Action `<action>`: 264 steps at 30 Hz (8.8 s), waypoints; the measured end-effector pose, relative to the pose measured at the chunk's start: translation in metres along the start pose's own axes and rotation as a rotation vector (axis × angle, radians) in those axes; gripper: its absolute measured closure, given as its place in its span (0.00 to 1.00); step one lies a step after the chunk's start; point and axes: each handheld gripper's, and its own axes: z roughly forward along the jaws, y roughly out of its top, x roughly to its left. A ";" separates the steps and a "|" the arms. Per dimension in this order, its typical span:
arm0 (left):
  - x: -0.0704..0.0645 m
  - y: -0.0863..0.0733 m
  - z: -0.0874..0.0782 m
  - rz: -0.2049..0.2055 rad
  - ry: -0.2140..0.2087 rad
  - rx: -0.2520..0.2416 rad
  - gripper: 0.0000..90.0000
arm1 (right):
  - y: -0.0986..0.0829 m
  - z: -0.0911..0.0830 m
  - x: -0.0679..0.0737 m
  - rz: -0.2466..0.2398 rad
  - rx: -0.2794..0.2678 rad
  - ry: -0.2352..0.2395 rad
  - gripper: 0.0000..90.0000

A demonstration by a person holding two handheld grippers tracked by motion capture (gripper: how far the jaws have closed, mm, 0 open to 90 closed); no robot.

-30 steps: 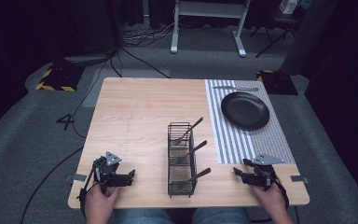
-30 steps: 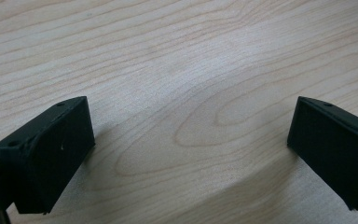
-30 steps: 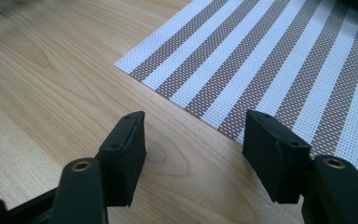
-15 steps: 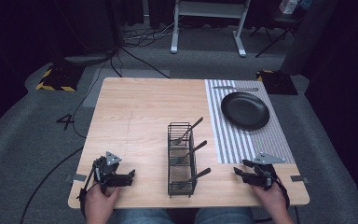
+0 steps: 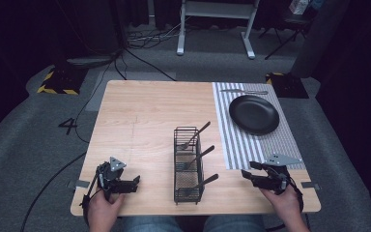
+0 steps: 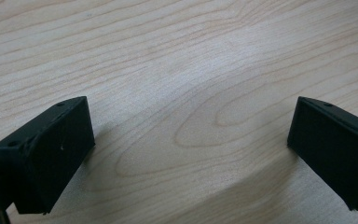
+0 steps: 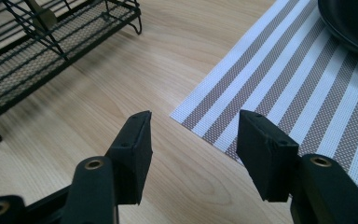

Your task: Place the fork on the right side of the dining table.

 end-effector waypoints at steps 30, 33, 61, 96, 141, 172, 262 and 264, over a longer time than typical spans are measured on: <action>0.000 -0.001 -0.001 0.006 -0.003 -0.001 0.01 | 0.055 -0.036 0.040 -0.112 -0.015 0.133 0.50; 0.000 -0.001 -0.001 0.002 -0.003 -0.001 0.01 | 0.059 -0.038 0.044 -0.113 -0.022 0.145 0.50; 0.000 -0.001 -0.001 0.001 -0.002 -0.002 0.01 | 0.089 -0.042 0.107 -0.211 -0.033 0.284 0.50; 0.000 -0.002 -0.001 0.001 -0.003 -0.003 0.01 | 0.105 -0.030 0.117 -0.186 0.013 0.368 0.93; 0.000 -0.001 -0.001 0.002 -0.003 -0.002 0.00 | 0.145 -0.077 0.088 -0.062 -0.118 0.342 0.96; 0.000 -0.001 -0.001 0.007 -0.003 0.000 0.00 | 0.147 -0.130 0.045 -0.014 -0.201 0.200 0.96; 0.000 0.000 0.000 0.004 -0.001 0.001 0.00 | 0.071 -0.051 -0.075 0.357 -0.117 -0.067 0.90; 0.000 0.000 0.000 0.003 -0.001 0.001 0.00 | 0.071 -0.051 -0.077 0.358 -0.111 -0.071 0.89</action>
